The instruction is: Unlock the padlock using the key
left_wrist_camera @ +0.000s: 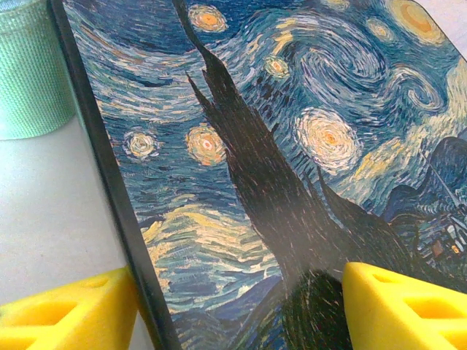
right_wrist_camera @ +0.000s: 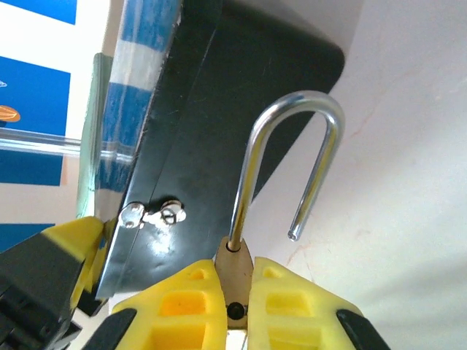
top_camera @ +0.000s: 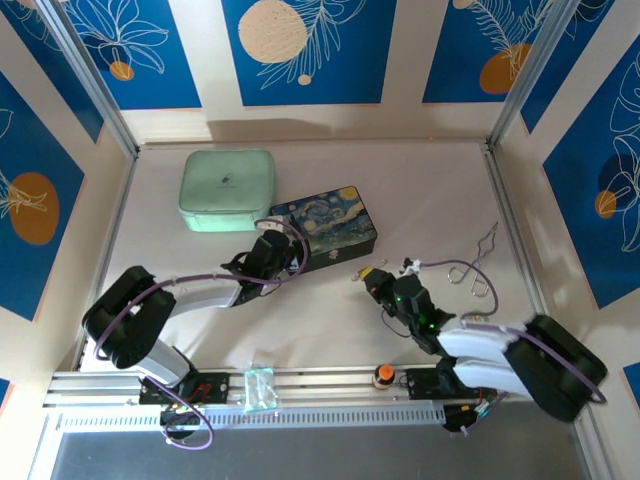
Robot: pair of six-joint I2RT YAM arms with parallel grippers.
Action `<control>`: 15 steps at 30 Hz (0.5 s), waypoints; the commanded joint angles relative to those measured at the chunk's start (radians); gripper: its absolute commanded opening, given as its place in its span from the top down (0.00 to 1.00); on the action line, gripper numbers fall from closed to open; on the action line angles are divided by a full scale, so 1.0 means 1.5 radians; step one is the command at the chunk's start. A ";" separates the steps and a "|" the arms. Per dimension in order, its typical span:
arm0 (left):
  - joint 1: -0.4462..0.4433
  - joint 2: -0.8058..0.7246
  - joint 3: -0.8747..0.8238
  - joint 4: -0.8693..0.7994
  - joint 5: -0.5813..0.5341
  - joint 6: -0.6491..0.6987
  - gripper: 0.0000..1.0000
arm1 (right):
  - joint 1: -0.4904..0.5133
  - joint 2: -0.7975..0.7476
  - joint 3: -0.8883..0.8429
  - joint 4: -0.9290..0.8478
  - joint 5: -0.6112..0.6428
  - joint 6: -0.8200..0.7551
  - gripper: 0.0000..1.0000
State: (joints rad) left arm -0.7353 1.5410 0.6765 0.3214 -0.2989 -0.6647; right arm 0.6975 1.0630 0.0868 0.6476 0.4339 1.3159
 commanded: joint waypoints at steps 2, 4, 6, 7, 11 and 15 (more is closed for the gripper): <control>0.012 0.059 -0.017 -0.147 -0.003 0.037 0.29 | -0.039 -0.165 -0.041 -0.212 -0.035 -0.031 1.00; 0.012 0.063 -0.015 -0.140 0.002 0.033 0.29 | -0.063 -0.228 -0.060 -0.255 -0.061 -0.032 1.00; 0.012 0.062 -0.014 -0.140 -0.001 0.036 0.29 | -0.086 -0.283 -0.064 -0.312 -0.092 -0.044 1.00; 0.012 0.060 -0.012 -0.144 -0.005 0.038 0.29 | -0.099 -0.303 -0.063 -0.344 -0.111 -0.052 1.00; 0.012 0.051 -0.007 -0.156 -0.017 0.045 0.29 | -0.186 -0.352 -0.065 -0.432 -0.229 -0.072 1.00; 0.013 0.042 -0.001 -0.161 -0.019 0.045 0.29 | -0.230 -0.388 -0.058 -0.519 -0.285 -0.093 1.00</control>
State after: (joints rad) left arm -0.7303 1.5597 0.7036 0.3084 -0.2970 -0.6525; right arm 0.3817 0.5148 0.0078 0.0135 0.1349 1.2232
